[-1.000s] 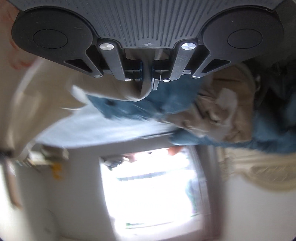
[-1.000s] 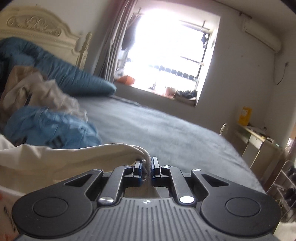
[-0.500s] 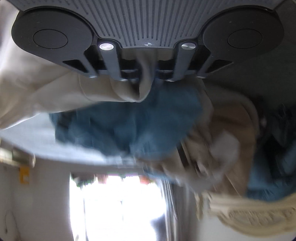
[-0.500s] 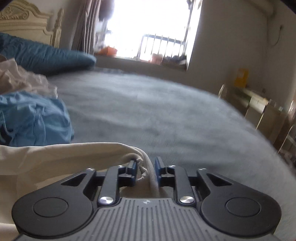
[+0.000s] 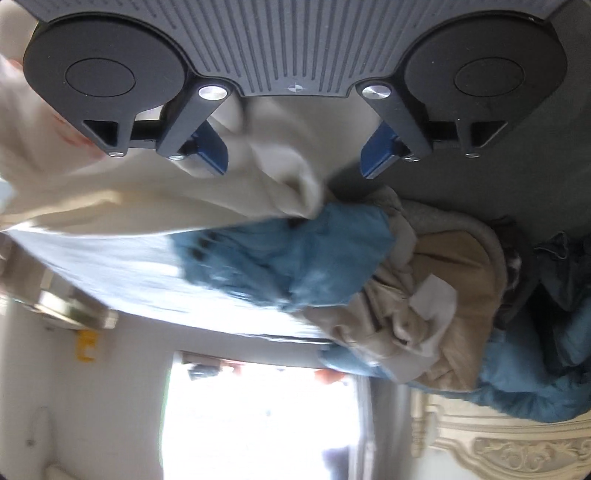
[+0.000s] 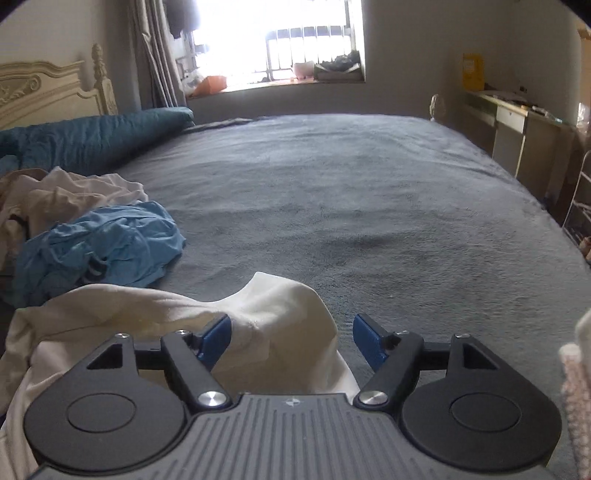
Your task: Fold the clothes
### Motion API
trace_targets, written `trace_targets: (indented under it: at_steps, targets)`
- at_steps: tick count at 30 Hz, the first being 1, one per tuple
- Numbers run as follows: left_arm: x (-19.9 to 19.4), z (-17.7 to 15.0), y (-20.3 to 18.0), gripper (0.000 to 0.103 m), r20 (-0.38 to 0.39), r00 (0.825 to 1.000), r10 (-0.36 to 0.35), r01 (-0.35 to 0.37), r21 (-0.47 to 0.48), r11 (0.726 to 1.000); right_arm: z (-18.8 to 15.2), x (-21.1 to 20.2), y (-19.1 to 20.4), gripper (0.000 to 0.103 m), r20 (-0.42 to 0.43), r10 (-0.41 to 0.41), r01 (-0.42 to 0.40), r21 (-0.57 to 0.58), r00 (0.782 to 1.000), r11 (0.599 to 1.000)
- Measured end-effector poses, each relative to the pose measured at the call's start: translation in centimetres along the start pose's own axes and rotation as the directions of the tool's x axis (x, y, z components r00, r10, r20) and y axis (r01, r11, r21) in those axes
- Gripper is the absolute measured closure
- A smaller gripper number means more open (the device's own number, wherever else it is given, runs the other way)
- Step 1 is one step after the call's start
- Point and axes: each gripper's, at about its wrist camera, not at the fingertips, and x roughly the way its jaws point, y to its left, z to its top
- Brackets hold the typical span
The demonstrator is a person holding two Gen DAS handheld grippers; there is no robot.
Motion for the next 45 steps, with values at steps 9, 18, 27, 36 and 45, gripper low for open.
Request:
trace_targets:
  at_steps: [9,18,27,36,45]
  targets:
    - [-8.2,-8.0,-3.7,0.018,-0.085,0.967,-0.239,0.243,0.038,0.969,-11.6,-16.9,0.9,0.007,0.177,0.007,0.011,-0.103,0.984,0.995]
    - [-12.0,-13.1,-4.4,0.018,-0.058,0.948,-0.313,0.304,-0.131,0.944,-28.9,-21.1,10.2,0.017,0.232,0.221,-0.133,-0.344,0.947,0.929]
    - [-13.1,-14.6,-7.3,0.019,-0.016,0.973,-0.23,0.23,-0.004,0.973,-30.6,-15.2,19.7,0.062,0.16,0.284,-0.15,-0.56,0.945,0.815]
    - [-10.3,-15.5,-9.4,0.019,-0.03,0.976,-0.214,0.216,0.082,0.973,-24.2,-15.0,18.3,0.101,0.25,0.259,-0.153,-0.376,0.933,0.914]
    - [-7.6,-13.2,-10.5,0.02,0.069,0.987,-0.144,0.146,-0.033,0.989,-20.7,-16.6,18.2,0.101,0.366,0.272,-0.136,-0.357,0.89,0.924]
